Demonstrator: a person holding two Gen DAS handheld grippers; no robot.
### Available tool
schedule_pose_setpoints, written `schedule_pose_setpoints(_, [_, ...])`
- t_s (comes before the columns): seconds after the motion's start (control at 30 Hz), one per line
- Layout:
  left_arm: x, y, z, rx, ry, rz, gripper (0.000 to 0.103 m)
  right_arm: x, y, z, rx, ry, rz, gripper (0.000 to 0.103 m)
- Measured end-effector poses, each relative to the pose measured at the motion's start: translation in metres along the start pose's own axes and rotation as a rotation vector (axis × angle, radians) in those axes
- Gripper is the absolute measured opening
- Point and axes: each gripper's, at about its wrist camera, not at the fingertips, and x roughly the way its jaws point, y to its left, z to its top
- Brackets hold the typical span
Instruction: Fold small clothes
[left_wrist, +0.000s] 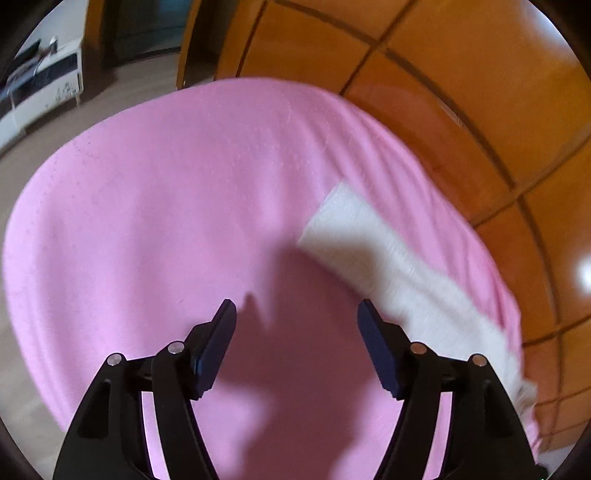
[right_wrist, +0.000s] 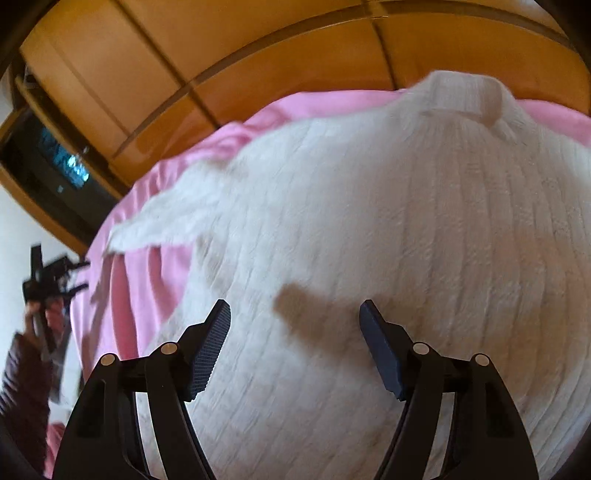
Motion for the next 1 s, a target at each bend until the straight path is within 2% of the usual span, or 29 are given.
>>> schedule_pose_setpoints(0.07, [0.005,-0.006,0.008,-0.006,-0.014,-0.026,0.068,0.003,0.013,0.006,-0.043,0.002,0.004,0.071])
schedule_pose_setpoints(0.13, [0.012,-0.008,0.013,-0.031,-0.010,-0.059,0.075,0.009,0.031,0.016,-0.097,0.000,0.005,0.069])
schedule_pose_setpoints(0.2, [0.027,-0.012,0.019,-0.055,0.013,-0.075,0.072,0.020,0.044,0.026,-0.134,0.011,0.005,0.066])
schedule_pose_setpoints(0.27, [0.043,-0.015,0.022,-0.073,0.039,-0.073,0.050,0.039,0.057,0.037,-0.160,0.037,0.005,0.066])
schedule_pose_setpoints(0.3, [0.049,-0.016,0.022,-0.084,0.053,-0.060,0.023,0.048,0.064,0.041,-0.173,0.048,0.003,0.066])
schedule_pose_setpoints(0.33, [0.049,-0.017,0.021,-0.086,0.055,-0.060,0.005,0.057,0.071,0.044,-0.189,0.055,-0.001,0.066])
schedule_pose_setpoints(0.43, [0.026,-0.023,0.020,-0.063,-0.030,-0.082,0.004,0.081,0.084,0.054,-0.217,0.080,-0.016,0.066])
schedule_pose_setpoints(0.53, [-0.019,-0.020,0.015,-0.051,-0.140,-0.141,0.004,0.101,0.094,0.055,-0.231,0.125,0.021,0.066])
schedule_pose_setpoints(0.57, [-0.034,-0.015,0.011,-0.048,-0.170,-0.132,0.004,0.106,0.100,0.053,-0.252,0.136,0.025,0.066])
schedule_pose_setpoints(0.63, [-0.048,-0.008,0.003,-0.043,-0.193,-0.093,0.004,0.111,0.106,0.049,-0.276,0.126,0.011,0.066])
schedule_pose_setpoints(0.77, [-0.028,-0.006,-0.010,0.013,-0.130,0.104,0.005,0.102,0.101,0.046,-0.234,0.115,0.038,0.066])
schedule_pose_setpoints(0.8, [-0.024,-0.006,-0.013,0.011,-0.116,0.159,0.012,0.094,0.096,0.046,-0.211,0.114,0.047,0.066])
schedule_pose_setpoints(0.83, [-0.019,-0.009,-0.015,0.011,-0.111,0.212,0.029,0.086,0.092,0.045,-0.195,0.107,0.051,0.066])
schedule_pose_setpoints(0.87, [-0.020,-0.012,-0.020,0.015,-0.116,0.237,0.041,0.073,0.084,0.042,-0.175,0.087,0.055,0.066])
schedule_pose_setpoints(0.9, [-0.025,-0.016,-0.025,0.009,-0.128,0.221,0.051,0.063,0.078,0.040,-0.158,0.071,0.052,0.066])
schedule_pose_setpoints(1.0, [-0.044,-0.041,-0.049,0.038,-0.144,0.110,0.052,0.027,0.038,0.026,-0.065,0.032,0.028,0.066])
